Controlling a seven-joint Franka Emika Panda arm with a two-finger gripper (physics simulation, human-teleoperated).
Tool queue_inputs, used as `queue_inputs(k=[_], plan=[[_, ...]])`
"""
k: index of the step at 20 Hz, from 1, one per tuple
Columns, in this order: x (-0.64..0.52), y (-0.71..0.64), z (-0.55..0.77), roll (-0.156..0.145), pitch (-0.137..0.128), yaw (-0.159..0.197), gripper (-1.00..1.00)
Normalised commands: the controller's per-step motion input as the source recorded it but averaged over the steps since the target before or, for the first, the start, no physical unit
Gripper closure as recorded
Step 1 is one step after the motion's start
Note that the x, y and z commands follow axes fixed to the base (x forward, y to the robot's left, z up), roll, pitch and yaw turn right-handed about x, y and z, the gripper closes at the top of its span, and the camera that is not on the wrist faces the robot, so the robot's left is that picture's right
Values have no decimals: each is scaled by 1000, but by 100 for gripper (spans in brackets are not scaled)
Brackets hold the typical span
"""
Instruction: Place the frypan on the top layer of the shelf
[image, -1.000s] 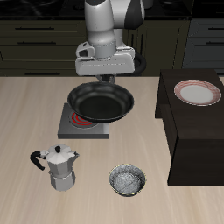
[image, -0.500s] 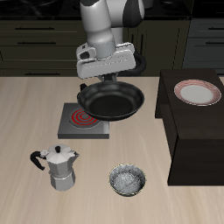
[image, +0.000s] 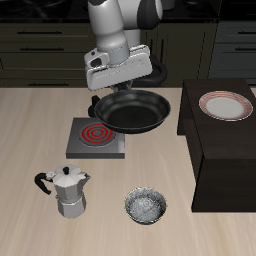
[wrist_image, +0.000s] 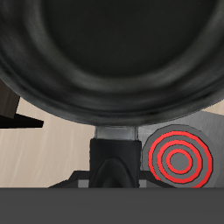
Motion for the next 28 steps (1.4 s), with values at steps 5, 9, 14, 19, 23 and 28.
queue_inputs(k=[5,9,14,19,23,28], plan=[[49,-64,111,-5,-7,120,100],[2,-100,110,-41,-33,38,100],[51,-114,36,-25,1,14,100],[122,-11,-118,-11,15,-4,100],[121,23,-119,-5,10,14,100],[103,11,-98,-15,16,0,100]])
